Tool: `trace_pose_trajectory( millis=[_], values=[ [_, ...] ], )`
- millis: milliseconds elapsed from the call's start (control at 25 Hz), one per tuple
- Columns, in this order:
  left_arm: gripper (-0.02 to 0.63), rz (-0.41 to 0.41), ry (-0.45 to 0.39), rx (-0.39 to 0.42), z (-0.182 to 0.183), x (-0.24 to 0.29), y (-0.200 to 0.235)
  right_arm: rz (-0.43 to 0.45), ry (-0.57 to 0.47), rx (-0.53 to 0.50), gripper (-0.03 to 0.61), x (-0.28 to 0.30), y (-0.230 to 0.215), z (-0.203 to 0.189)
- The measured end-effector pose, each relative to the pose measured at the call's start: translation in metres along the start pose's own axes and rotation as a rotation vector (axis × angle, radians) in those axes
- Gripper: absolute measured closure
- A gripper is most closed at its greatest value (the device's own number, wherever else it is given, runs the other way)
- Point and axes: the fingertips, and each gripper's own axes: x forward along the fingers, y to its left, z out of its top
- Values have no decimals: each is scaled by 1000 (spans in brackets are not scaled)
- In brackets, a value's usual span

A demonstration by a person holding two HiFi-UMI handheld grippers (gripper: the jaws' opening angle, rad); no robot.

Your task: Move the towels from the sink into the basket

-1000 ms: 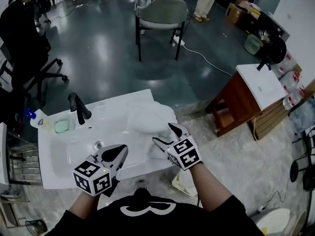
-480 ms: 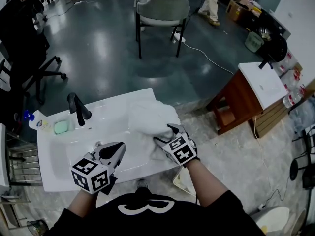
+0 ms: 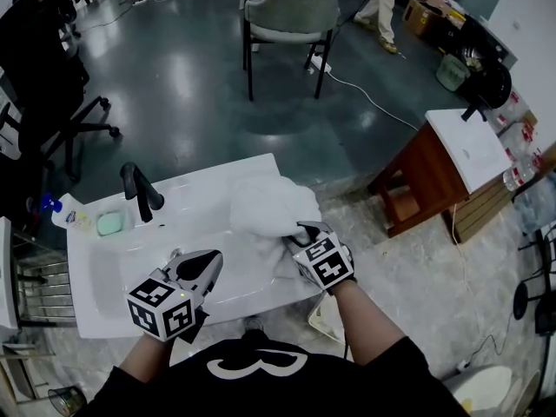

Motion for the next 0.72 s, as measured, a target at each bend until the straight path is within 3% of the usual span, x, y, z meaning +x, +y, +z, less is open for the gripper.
trace_pose_trajectory(
  millis=[720],
  values=[
    [607, -14, 22, 10, -9, 2, -36, 1, -180, 103, 492, -60, -5, 16]
  ],
)
